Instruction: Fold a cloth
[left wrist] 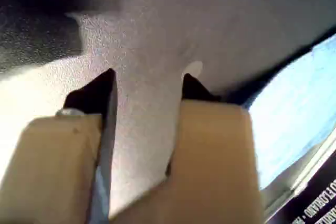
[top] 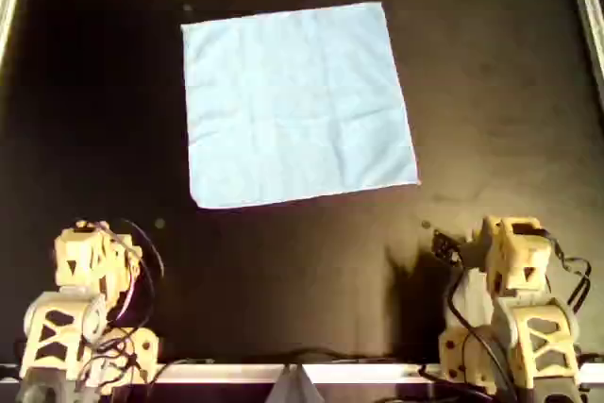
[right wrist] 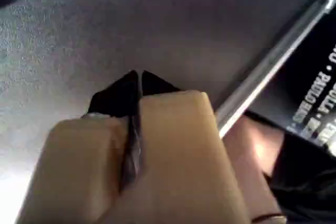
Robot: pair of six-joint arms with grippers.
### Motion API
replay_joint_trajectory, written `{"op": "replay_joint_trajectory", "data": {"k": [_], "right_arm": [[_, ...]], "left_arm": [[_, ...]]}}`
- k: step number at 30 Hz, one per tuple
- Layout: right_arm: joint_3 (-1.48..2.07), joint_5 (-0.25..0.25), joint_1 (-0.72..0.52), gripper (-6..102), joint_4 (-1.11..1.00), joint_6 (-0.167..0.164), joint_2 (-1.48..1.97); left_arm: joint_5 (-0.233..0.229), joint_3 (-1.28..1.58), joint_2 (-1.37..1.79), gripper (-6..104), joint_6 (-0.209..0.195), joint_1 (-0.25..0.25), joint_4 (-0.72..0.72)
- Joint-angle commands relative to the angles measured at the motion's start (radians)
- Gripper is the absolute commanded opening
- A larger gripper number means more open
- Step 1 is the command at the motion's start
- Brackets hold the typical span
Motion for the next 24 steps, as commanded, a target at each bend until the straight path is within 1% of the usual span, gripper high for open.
{"op": "replay_joint_trajectory", "data": {"k": [1, 4, 5, 6, 7, 9, 11, 12, 14, 17, 19, 24], "right_arm": [[0.015, -0.086, 0.002, 1, -0.129, -0.008, -0.040], [0.015, -0.081, 0.002, 1, -0.129, -0.008, -0.037], [0.015, -0.089, 0.002, 1, -0.129, -0.008, -0.037], [0.015, -0.091, 0.009, 1, -0.129, -0.009, -0.037], [0.015, -0.091, 0.014, 1, -0.129, -0.018, -0.037], [0.015, -0.091, 0.011, 1, -0.129, -0.018, -0.037], [0.015, -0.080, 0.006, 1, -0.129, -0.021, -0.031], [0.015, -0.078, 0.003, 1, -0.129, -0.021, -0.028], [0.015, -0.075, 0.000, 1, -0.129, -0.023, -0.021], [0.015, -0.075, 0.009, 1, -0.129, -0.023, -0.021], [0.015, -0.091, 0.014, 1, -0.129, -0.023, -0.021], [0.015, -0.081, 0.014, 2, -0.140, -0.023, 0.009]], "left_arm": [[0.005, -0.009, 0.014, 3, -0.038, 0.009, -0.117], [0.005, -0.009, 0.014, 3, -0.038, 0.009, -0.117], [0.005, -0.009, 0.014, 3, -0.038, 0.009, -0.117], [0.005, -0.009, 0.014, 3, -0.038, 0.009, -0.117], [0.005, -0.009, 0.014, 4, -0.040, 0.009, -0.117], [0.005, -0.009, 0.014, 4, -0.044, 0.009, -0.117], [0.005, -0.009, 0.014, 3, -0.046, 0.009, -0.117], [0.005, -0.009, 0.014, 3, -0.040, 0.009, -0.117], [-0.002, -0.009, 0.014, 3, -0.040, 0.009, -0.117], [0.003, -0.009, 0.014, 3, -0.038, 0.009, -0.117], [0.006, -0.009, 0.014, 4, -0.038, 0.008, -0.117], [0.006, -0.009, 0.015, 3, -0.040, 0.008, -0.132]]}}
